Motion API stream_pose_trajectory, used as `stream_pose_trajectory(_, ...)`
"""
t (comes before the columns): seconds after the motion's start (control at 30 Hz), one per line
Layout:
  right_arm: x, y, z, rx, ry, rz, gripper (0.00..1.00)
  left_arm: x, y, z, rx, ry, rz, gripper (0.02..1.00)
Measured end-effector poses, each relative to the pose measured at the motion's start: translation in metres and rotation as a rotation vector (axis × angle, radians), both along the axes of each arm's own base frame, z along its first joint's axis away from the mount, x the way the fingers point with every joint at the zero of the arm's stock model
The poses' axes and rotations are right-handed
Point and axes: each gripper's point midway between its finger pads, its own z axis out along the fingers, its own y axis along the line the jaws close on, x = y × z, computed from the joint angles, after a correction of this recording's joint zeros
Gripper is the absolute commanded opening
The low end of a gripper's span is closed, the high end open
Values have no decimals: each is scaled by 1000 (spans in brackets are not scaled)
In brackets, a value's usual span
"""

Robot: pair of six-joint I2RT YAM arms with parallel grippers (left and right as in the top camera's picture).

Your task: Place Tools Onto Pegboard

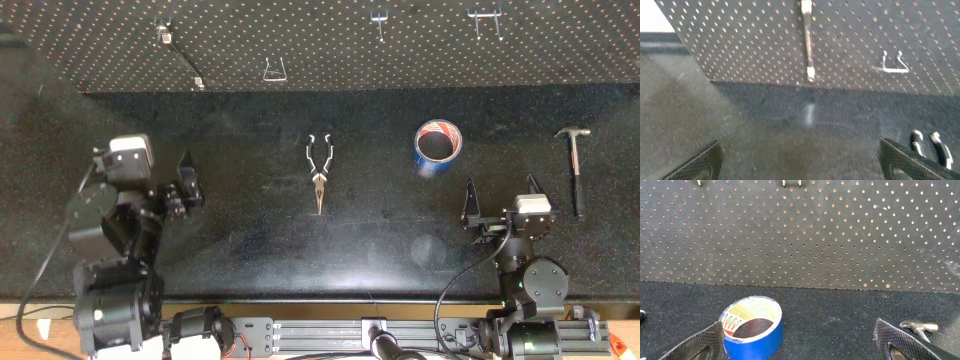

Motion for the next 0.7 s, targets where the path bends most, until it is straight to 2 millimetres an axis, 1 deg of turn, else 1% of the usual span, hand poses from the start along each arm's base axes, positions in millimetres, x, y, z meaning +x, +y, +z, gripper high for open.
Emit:
stream_pose_trajectory(0.03,0,0,0,0,0,0,976,-3,-5,-2,-15,7,-22,998)
stream_pose_trajectory(0.1,0,0,0,0,0,0,976,-10,-16,-14,-86,61,-50,1000)
stream_pose_trajectory(0.17,0,0,0,0,0,0,976,-22,-26,-36,-148,167,-63,1000)
stream_pose_trajectory(0.2,0,0,0,0,0,0,976,-28,-34,-47,-174,227,-78,998)
stream_pose_trajectory(0.23,0,0,0,0,0,0,976,-36,-44,-63,-206,314,-94,1000)
stream_pose_trajectory(0.3,0,0,0,0,0,0,976,-43,-58,-80,-247,418,-97,1000)
stream_pose_trajectory(0.4,0,0,0,0,0,0,976,-45,-80,-98,-281,520,-107,998)
stream_pose_trajectory(0.43,0,0,0,0,0,0,976,-46,-92,-107,-288,572,-111,998)
stream_pose_trajectory(0.53,0,0,0,0,0,0,976,-44,-120,-126,-294,660,-126,998)
stream_pose_trajectory(0.6,0,0,0,0,0,0,976,-43,-145,-143,-292,731,-141,998)
stream_pose_trajectory(0.67,0,0,0,0,0,0,976,-47,-163,-161,-288,801,-130,998)
stream_pose_trajectory(0.7,0,0,0,0,0,0,976,-49,-168,-167,-283,832,-119,998)
